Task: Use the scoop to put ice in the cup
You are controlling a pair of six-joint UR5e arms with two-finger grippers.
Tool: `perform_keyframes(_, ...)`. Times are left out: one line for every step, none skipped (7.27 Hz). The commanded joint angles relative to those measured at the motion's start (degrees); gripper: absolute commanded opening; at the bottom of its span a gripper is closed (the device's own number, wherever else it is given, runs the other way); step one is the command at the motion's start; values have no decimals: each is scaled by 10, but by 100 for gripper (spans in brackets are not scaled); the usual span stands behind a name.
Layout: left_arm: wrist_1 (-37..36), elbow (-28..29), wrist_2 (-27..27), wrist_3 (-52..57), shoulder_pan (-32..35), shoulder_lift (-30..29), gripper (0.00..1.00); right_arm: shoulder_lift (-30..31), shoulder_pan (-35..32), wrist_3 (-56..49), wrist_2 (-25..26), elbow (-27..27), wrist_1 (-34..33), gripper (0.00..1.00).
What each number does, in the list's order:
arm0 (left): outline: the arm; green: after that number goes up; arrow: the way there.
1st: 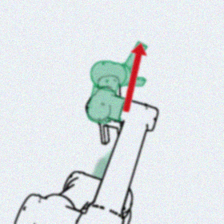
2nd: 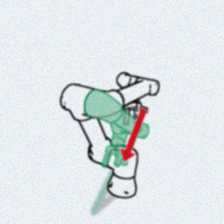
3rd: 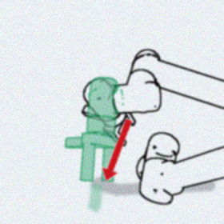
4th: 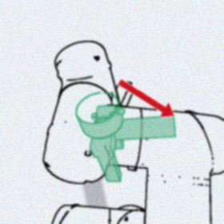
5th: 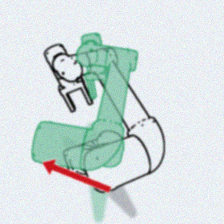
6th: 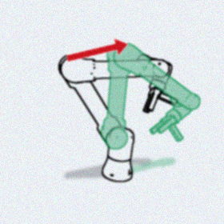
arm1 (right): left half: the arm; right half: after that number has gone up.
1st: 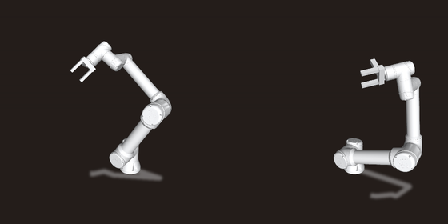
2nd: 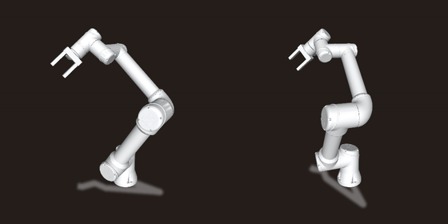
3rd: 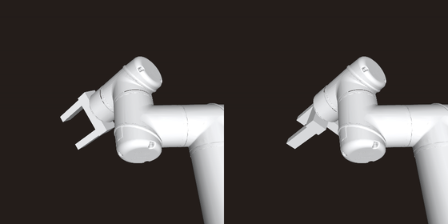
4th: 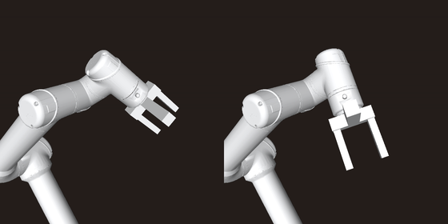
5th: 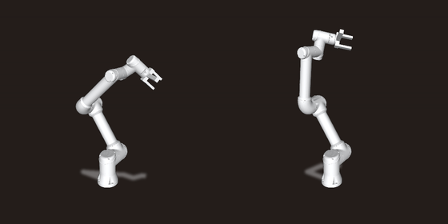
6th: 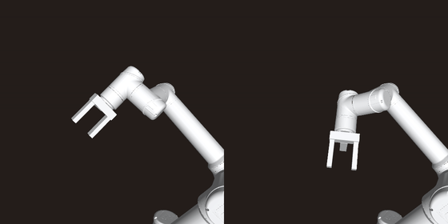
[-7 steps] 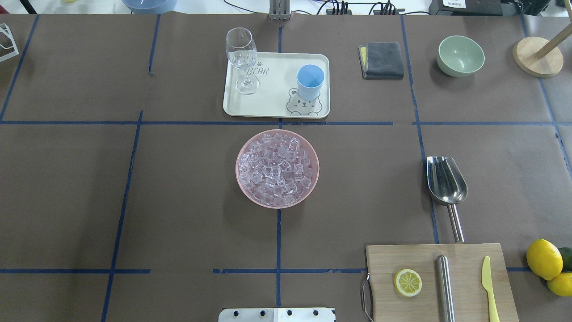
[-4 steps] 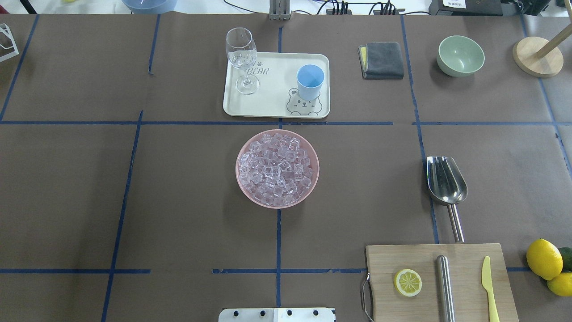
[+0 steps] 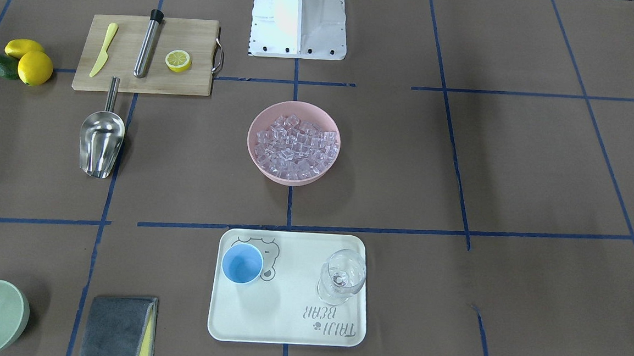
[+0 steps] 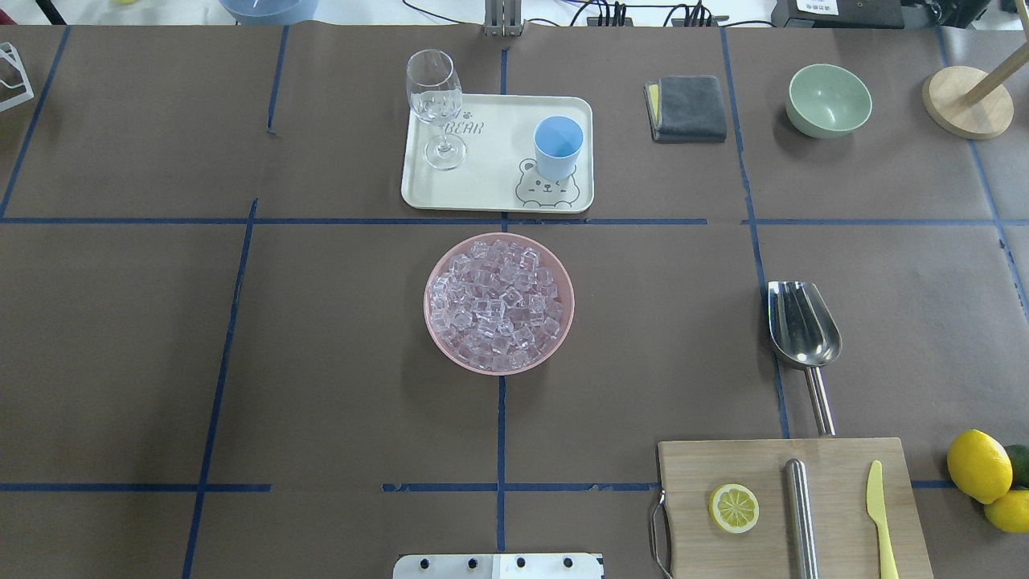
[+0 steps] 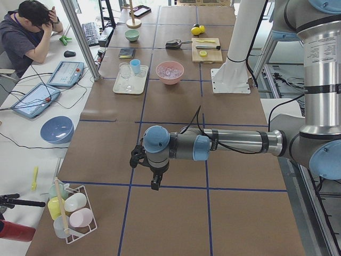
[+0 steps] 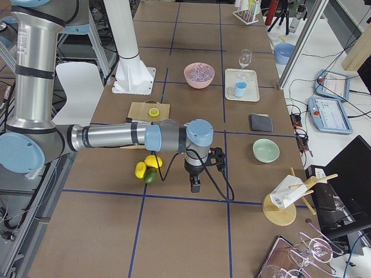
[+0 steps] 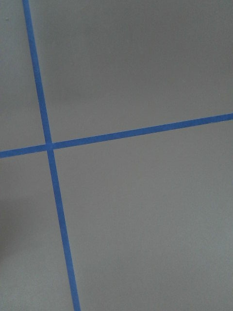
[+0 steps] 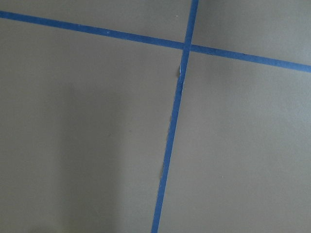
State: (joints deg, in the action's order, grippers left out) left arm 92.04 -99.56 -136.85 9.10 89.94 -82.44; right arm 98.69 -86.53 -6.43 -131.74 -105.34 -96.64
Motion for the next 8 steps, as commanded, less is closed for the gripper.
perform_keyframes(10,-2,-2,-2,1,-16,100,-2,3,4,1,4,-1,100)
perform_keyframes(12,-4,-3,-1,1,-22,100,-5,1,4,0,18,-1,100)
perform_keyframes(18,-6,-50,-2,0,-23,100,-5,-4,-2,1,11,1,100)
perform_keyframes(30,-6,-68,-4,0,-39,100,-6,-4,2,4,10,1,100)
perform_keyframes(38,1,-69,-3,0,-50,100,-7,-4,4,1,1,1,100)
perform_keyframes(77,4,-65,-4,0,-53,100,-10,-4,11,-1,-22,0,100)
perform_keyframes(99,3,-60,-35,-2,-54,100,-15,-2,32,-3,-26,1,100)
perform_keyframes(146,-5,-48,-52,-19,-53,100,-21,8,32,-7,-25,1,100)
